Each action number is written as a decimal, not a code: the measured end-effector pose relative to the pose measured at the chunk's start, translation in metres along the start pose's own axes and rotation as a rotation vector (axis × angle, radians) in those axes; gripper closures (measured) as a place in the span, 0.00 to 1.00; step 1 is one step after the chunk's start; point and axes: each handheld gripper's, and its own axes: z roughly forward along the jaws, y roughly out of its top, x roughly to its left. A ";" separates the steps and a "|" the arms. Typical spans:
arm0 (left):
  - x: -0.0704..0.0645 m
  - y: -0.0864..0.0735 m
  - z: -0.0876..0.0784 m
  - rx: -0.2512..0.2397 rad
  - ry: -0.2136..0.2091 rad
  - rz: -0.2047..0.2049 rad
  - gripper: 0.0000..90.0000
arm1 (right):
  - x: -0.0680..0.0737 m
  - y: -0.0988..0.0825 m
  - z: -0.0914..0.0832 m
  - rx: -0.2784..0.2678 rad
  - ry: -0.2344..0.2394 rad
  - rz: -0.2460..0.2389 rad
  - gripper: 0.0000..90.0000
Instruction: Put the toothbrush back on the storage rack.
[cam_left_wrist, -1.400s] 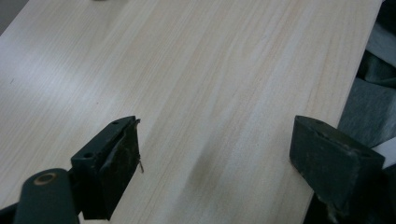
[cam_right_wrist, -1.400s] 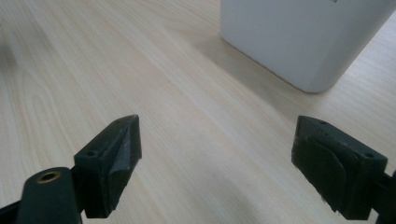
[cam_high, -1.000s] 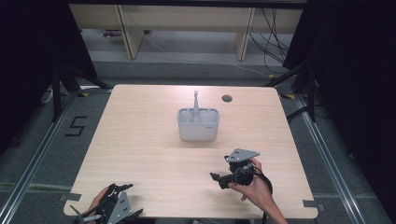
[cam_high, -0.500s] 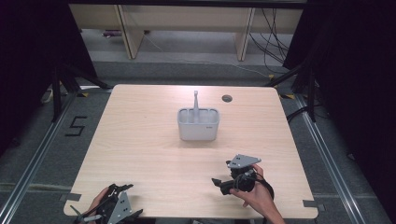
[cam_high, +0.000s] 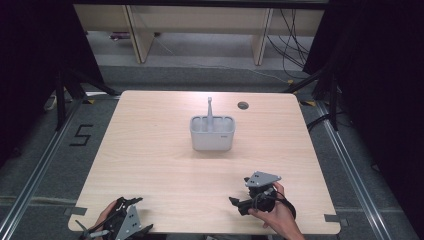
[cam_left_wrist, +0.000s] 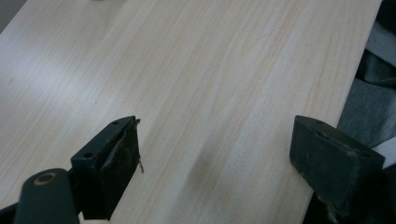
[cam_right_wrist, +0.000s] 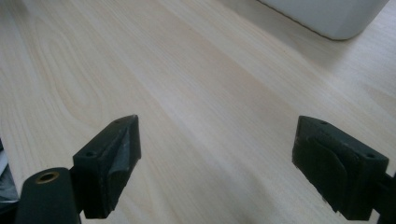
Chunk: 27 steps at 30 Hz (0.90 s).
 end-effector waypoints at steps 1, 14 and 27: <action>0.000 0.000 0.000 0.000 0.000 0.000 0.17 | 0.002 -0.002 -0.002 0.019 -0.003 0.020 0.18; 0.000 0.000 0.000 0.001 0.000 0.002 0.17 | 0.001 -0.011 -0.009 0.037 -0.013 -0.009 0.18; 0.000 0.001 -0.001 0.007 -0.022 0.009 0.17 | 0.000 -0.019 -0.012 0.046 -0.016 -0.020 0.18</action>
